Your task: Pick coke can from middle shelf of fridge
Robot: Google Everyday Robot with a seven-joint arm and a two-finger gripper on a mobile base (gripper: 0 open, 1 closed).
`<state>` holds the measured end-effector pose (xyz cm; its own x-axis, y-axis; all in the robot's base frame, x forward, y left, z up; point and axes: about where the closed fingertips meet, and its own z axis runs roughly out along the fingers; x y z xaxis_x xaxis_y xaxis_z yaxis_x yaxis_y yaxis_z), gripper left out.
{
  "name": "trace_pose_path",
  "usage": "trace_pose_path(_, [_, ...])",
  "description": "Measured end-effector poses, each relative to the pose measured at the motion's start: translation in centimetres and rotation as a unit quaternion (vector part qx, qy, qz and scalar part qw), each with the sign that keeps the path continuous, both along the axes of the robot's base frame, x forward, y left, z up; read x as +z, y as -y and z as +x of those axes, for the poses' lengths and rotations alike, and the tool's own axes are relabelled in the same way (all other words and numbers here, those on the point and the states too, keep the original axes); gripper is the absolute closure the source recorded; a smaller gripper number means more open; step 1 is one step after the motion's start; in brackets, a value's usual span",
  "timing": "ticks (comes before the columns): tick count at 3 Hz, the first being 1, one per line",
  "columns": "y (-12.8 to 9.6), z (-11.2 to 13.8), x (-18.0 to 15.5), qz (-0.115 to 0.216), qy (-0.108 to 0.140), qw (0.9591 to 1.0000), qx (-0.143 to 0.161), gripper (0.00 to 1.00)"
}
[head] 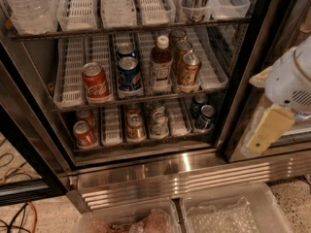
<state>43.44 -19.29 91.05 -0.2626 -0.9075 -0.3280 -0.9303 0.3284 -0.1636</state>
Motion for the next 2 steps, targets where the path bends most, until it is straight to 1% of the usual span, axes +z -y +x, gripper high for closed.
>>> trace_pose_path(1, [-3.4, -0.6, -4.6, 0.071, -0.011, 0.9973, -0.016, 0.00])
trace_pose_path(2, [-9.7, -1.9, -6.4, 0.119, -0.024, 0.9925, 0.015, 0.00])
